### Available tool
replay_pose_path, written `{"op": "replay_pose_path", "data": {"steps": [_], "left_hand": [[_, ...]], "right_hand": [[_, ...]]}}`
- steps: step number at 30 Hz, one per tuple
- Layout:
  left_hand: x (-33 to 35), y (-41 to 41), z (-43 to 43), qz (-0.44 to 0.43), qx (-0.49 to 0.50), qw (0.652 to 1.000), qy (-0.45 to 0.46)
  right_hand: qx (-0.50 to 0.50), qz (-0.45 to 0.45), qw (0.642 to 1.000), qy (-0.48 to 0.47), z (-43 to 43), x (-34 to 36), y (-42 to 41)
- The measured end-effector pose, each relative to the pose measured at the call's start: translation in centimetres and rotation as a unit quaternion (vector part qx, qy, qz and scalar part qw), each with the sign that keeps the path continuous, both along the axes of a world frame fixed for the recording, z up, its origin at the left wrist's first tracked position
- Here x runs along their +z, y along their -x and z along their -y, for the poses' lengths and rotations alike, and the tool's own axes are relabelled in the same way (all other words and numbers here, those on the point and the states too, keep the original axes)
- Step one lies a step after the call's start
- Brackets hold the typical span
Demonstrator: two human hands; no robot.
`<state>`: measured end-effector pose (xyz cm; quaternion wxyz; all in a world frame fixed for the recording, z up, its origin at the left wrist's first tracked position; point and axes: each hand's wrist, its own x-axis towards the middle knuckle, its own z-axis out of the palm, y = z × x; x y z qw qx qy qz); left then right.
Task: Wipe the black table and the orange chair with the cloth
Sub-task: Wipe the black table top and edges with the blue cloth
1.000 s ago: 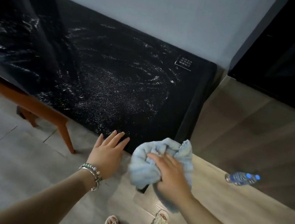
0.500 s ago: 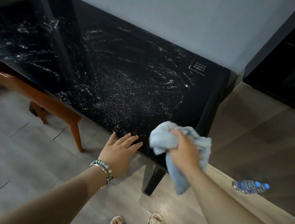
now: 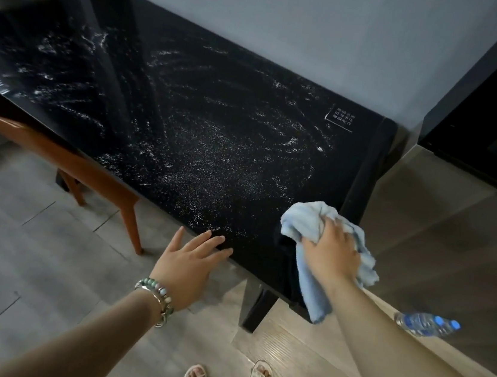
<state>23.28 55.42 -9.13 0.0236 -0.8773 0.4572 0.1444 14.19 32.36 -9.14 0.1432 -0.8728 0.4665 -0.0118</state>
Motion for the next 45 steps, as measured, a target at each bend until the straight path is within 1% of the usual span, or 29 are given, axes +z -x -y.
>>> {"op": "replay_pose_path", "data": {"steps": [2,5,7,8,9,10,12,14,16,19,20,21,22,24,26,28,29,30,32,34,35,36,37,39,40,41,42,43,45], "left_hand": [[-0.2,-0.1,-0.2,0.008,0.001,1.0,0.009],[-0.1,-0.1,-0.2,0.031,-0.029,0.999,0.02],[-0.4,0.1,-0.5,0.045,-0.03,0.999,0.004],[-0.4,0.1,-0.7,0.024,-0.016,1.0,0.003],[-0.4,0.0,-0.8,0.007,-0.004,1.0,0.013],[-0.7,-0.1,-0.9,-0.001,0.009,1.0,0.018],[-0.9,-0.7,-1.3,-0.002,0.034,0.999,-0.003],[-1.1,-1.1,-1.5,-0.011,0.089,0.996,0.013],[-1.2,-1.6,-1.8,-0.018,0.146,0.989,0.029],[-0.9,-2.4,-1.5,-0.017,0.15,0.988,0.029],[-0.8,-2.7,-1.3,-0.029,0.157,0.987,0.03],[-0.6,-3.1,-1.0,-0.04,0.168,0.984,0.03],[-0.5,-3.4,-0.7,-0.043,0.177,0.983,0.023],[-0.5,-4.0,-0.8,-0.021,0.189,0.982,0.006],[-0.5,-4.3,-1.0,0.006,0.187,0.982,-0.006],[-0.6,-4.4,-1.0,-0.005,0.191,0.982,-0.004],[-0.7,-4.3,-0.9,-0.015,0.198,0.98,0.002],[-0.7,-4.2,-0.6,-0.024,0.206,0.978,0.01],[-0.6,-4.2,0.1,-0.038,0.221,0.974,0.03],[-0.6,-4.2,0.5,-0.042,0.226,0.972,0.044],[-0.5,-4.4,0.5,-0.041,0.221,0.973,0.043],[-0.4,-4.5,0.4,-0.038,0.213,0.976,0.036],[-0.3,-4.7,0.2,-0.038,0.204,0.978,0.028],[-0.1,-5.1,-0.1,-0.046,0.195,0.98,0.018],[0.0,-5.2,-0.2,-0.052,0.197,0.979,0.021],[0.0,-5.3,-0.2,-0.058,0.2,0.978,0.026],[0.0,-5.2,-0.1,-0.059,0.203,0.977,0.03],[-0.1,-5.2,-0.1,-0.056,0.207,0.976,0.032],[-0.2,-4.9,0.0,-0.047,0.211,0.976,0.029]], "right_hand": [[0.049,-0.04,0.998,0.013,-2.1,-0.3,0.8],[0.191,-0.03,0.981,-0.011,-7.5,0.5,2.4],[0.27,-0.032,0.962,-0.029,-7.5,0.2,2.4],[0.284,-0.025,0.958,-0.029,-6.3,-0.3,2.1],[0.276,-0.01,0.961,-0.018,-4.7,-0.8,1.9],[0.233,0.007,0.973,-0.009,-2.9,-1.2,1.8],[0.107,0.029,0.994,-0.005,-0.7,-1.0,1.6],[0.063,-0.016,0.998,0.007,-1.8,-0.8,1.3],[0.1,-0.038,0.994,0.005,-5.1,0.3,0.8],[0.263,-0.034,0.964,-0.013,-9.4,0.0,0.6],[0.306,-0.033,0.951,-0.025,-9.1,-0.3,0.6],[0.325,-0.022,0.945,-0.027,-7.9,-0.6,0.5],[0.313,0.0,0.95,-0.017,-6.3,-0.8,0.3],[0.22,0.014,0.975,-0.018,-2.0,-0.7,0.4],[0.111,-0.007,0.993,-0.032,0.8,-0.3,0.6],[0.059,-0.051,0.997,0.024,-0.8,0.1,0.2],[0.072,-0.056,0.995,0.041,-2.9,0.2,-0.3],[0.113,-0.047,0.992,0.037,-5.3,0.5,-0.8],[0.237,-0.039,0.971,-0.007,-9.2,0.1,-1.3],[0.323,-0.052,0.945,-0.03,-8.9,-0.1,-1.5],[0.328,-0.045,0.943,-0.021,-7.1,-0.2,-1.5],[0.306,-0.032,0.951,-0.016,-5.2,-0.2,-1.6],[0.251,-0.021,0.968,-0.023,-3.1,0.1,-1.6],[0.096,0.004,0.995,-0.019,0.1,0.8,-1.8],[0.048,-0.007,0.999,0.0,0.2,0.9,-2.0],[0.044,-0.038,0.998,0.017,-0.9,0.9,-2.3],[0.073,-0.059,0.995,0.018,-2.8,0.6,-2.6],[0.13,-0.051,0.99,0.008,-5.0,0.1,-2.7],[0.275,-0.021,0.961,-0.022,-8.8,-1.0,-2.0]]}}
